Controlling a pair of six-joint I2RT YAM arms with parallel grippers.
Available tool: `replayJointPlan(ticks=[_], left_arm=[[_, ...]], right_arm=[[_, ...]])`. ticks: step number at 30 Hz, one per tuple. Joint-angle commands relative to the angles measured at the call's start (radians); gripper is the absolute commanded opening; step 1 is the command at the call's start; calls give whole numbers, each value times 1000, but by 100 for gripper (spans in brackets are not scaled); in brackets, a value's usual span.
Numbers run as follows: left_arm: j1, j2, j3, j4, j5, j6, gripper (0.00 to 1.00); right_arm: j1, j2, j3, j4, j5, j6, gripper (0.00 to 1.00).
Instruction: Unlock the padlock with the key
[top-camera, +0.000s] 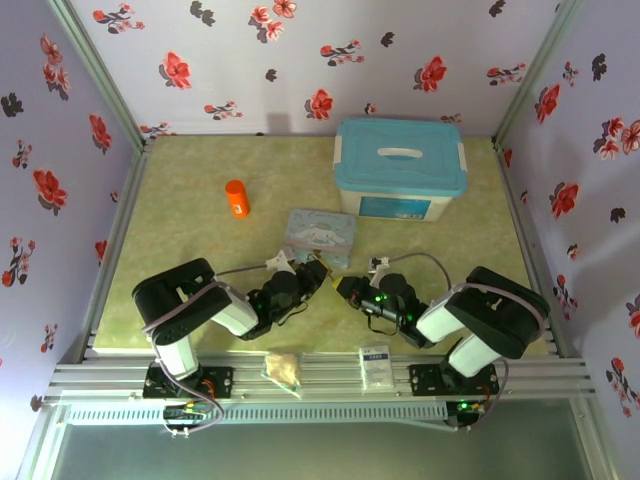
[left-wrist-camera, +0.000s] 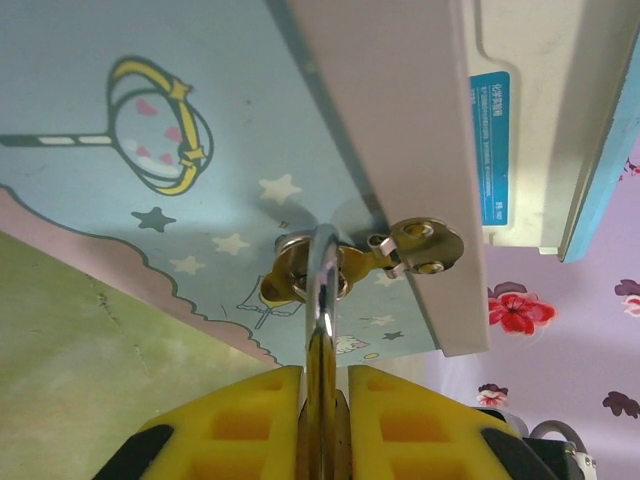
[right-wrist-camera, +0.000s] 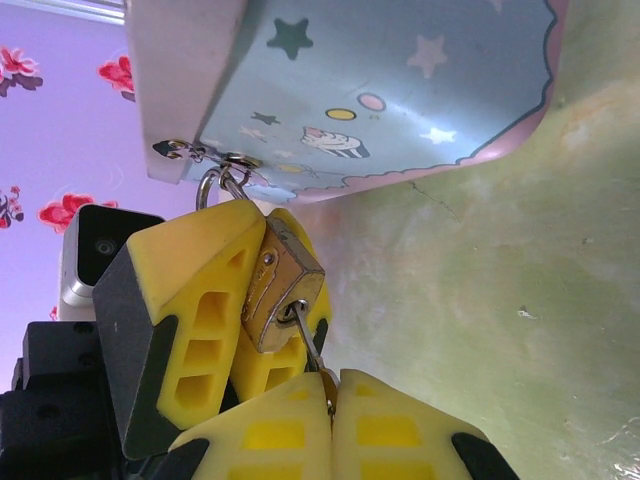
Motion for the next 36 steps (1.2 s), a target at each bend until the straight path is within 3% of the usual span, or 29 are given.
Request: replayJointPlan(ticks=[1,6,12,29,36], left_arm=[[-27,8,24,38,112,28,0],[-19,21,18,45,107,17,0],[-13,17,25,32,104,31,0],[14,23,37,-4,82,52,0],[0,7,45,-11,92,42,0]], right_arm=[[3,-10,19,117,67,1,0],[3,2,-2,107,81,16,0],[4,65,-42,222,94,56,0],[24,96,-50,223,119,53,0],[26,116,22,223,83,37,0]])
